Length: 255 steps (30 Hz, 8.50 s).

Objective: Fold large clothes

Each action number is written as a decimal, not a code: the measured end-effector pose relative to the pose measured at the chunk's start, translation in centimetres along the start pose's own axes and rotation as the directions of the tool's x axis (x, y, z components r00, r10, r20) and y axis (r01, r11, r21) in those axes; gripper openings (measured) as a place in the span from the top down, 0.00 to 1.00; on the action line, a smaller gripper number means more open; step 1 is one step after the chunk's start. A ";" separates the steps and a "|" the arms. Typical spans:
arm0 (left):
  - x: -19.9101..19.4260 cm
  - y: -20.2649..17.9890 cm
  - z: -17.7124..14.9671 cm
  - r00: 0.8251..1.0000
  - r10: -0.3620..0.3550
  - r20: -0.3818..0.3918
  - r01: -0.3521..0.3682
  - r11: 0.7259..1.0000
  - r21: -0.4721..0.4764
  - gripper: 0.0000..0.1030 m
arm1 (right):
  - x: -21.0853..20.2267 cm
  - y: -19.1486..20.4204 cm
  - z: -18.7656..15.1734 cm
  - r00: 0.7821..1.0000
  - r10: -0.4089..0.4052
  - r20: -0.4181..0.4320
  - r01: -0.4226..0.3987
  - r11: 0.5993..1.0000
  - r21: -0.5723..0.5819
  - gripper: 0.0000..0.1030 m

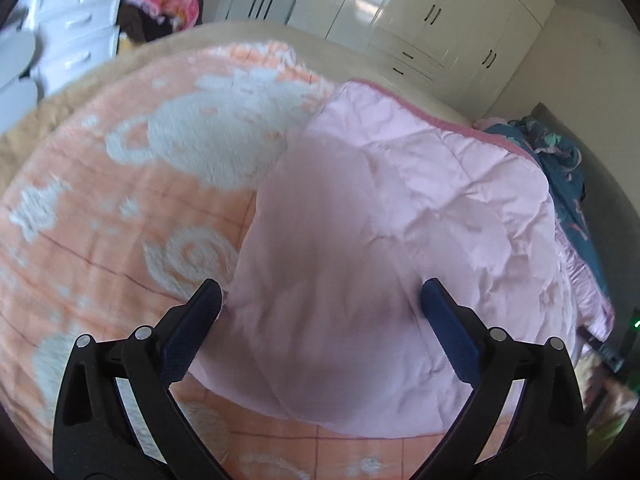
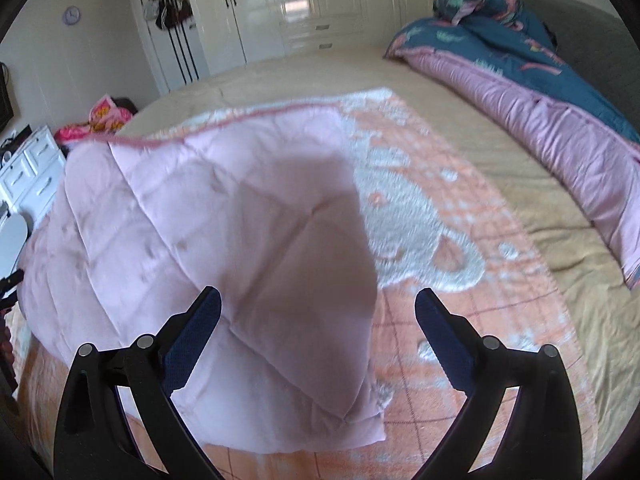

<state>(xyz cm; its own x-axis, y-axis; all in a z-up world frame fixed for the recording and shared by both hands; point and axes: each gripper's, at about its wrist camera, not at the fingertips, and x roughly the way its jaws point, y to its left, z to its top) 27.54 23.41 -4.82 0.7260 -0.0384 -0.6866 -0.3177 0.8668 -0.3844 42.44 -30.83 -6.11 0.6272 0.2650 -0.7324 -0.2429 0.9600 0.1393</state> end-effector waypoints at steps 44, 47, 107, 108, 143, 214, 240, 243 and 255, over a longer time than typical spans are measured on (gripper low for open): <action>6.3 -4.2 4.8 0.975 0.198 0.099 -0.210 0.971 0.118 0.81 | 8.5 0.6 5.5 0.994 -0.080 0.072 0.071 0.990 0.118 0.85; 6.2 -4.2 4.8 0.974 0.205 0.101 -0.216 0.970 0.112 0.80 | 8.4 0.3 5.7 0.995 -0.069 0.066 0.060 0.988 0.139 0.80; -5.1 -9.0 -2.4 0.990 0.089 0.114 -0.103 0.986 0.130 0.09 | -7.6 1.7 -1.5 0.969 0.048 0.242 -0.125 0.941 0.314 0.04; -4.5 -8.7 -2.7 0.991 0.090 0.095 -0.101 0.987 0.122 0.09 | -7.0 1.7 -2.0 0.974 0.047 0.222 -0.121 0.936 0.330 0.04; 6.8 -0.8 -1.4 0.973 -0.229 -0.023 0.195 0.874 -0.444 0.08 | 6.6 -1.4 -2.6 0.949 0.303 0.089 -0.286 0.706 0.648 0.04; -8.8 -4.9 -10.1 0.994 0.019 0.105 -0.020 1.000 0.000 0.65 | -11.6 6.4 -10.8 0.922 0.308 0.233 -0.342 0.932 0.119 0.68; -8.5 -4.3 -11.9 0.995 0.080 0.054 -0.080 0.997 0.011 0.49 | -9.8 2.8 -15.3 0.996 0.090 0.026 -0.093 0.898 0.430 0.06; -9.1 -4.1 -12.0 0.996 0.082 0.040 -0.082 0.997 0.002 0.45 | -11.0 3.0 -15.8 0.998 0.063 0.030 -0.070 0.909 0.411 0.06; -13.8 -4.1 -13.6 0.990 0.136 0.036 -0.137 0.990 0.037 0.22 | -18.7 4.2 -16.7 0.987 0.006 0.162 -0.046 0.967 0.249 0.04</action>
<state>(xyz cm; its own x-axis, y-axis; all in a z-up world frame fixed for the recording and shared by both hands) 10.55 13.69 -2.17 0.6976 0.0973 -0.7099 -0.3915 0.8815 -0.2639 17.38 -33.26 -2.98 0.7376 0.2816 -0.6137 -0.0797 0.9389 0.3349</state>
